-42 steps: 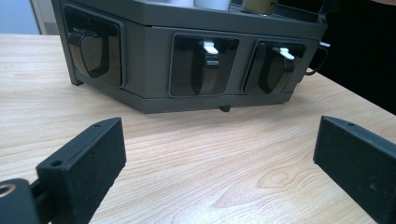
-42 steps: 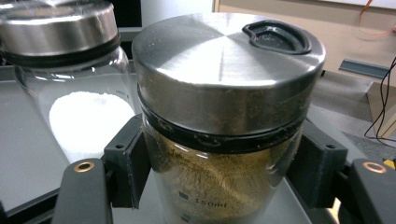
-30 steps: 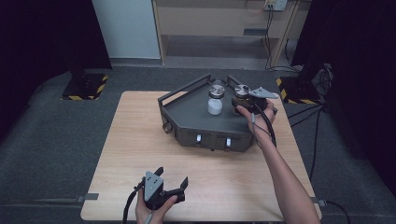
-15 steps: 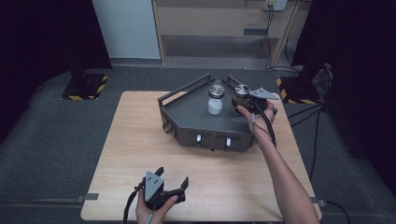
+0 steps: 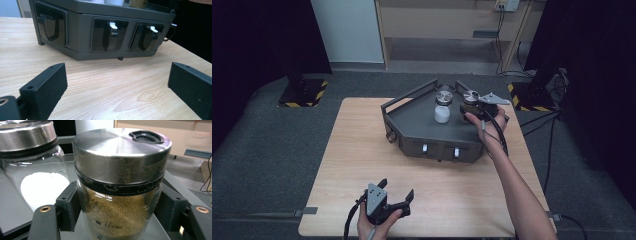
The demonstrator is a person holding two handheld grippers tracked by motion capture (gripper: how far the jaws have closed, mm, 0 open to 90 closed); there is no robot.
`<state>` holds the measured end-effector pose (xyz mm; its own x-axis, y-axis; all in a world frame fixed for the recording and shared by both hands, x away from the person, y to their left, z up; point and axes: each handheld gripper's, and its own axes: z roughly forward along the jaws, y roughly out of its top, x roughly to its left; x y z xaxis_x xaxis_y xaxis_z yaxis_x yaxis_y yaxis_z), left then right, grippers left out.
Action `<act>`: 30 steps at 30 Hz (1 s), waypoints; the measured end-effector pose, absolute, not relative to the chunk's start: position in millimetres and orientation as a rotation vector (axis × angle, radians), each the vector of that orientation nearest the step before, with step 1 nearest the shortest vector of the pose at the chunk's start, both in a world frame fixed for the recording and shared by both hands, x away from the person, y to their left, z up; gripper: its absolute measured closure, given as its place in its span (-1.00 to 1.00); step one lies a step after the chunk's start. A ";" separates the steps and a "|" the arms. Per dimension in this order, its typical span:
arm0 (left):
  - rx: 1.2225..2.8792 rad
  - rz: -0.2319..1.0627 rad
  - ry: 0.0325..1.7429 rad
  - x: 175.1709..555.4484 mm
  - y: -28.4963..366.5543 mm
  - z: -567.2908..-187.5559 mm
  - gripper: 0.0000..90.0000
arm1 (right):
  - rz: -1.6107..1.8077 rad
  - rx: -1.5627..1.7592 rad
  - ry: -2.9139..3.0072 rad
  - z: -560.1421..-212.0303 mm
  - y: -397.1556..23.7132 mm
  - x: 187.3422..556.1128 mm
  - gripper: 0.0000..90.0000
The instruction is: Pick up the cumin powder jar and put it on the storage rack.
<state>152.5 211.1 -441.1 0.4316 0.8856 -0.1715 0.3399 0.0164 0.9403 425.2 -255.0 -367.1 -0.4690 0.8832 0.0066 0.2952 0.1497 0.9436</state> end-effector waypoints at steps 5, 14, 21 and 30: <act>1.557 0.602 1.113 152.7 211.4 -441.2 -0.97 | 1.360 1.140 1.834 -367.7 -258.1 423.2 -0.62; 1.546 0.599 1.108 151.4 209.1 -439.8 -0.97 | 1.379 1.125 1.825 -355.4 -260.4 401.9 -0.84; 1.529 0.612 1.123 149.0 210.1 -439.2 -0.97 | 1.400 1.083 1.825 -344.2 -267.1 372.9 -0.86; 1.533 0.622 1.121 147.2 210.1 -438.6 -0.97 | 1.429 1.037 1.806 -338.3 -283.2 324.6 -0.85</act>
<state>147.2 210.1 -438.6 0.4180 0.8919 -0.1728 0.3255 0.0306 0.9451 324.6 -283.2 -338.3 -0.5102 0.8600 0.0086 0.2064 0.1127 0.9719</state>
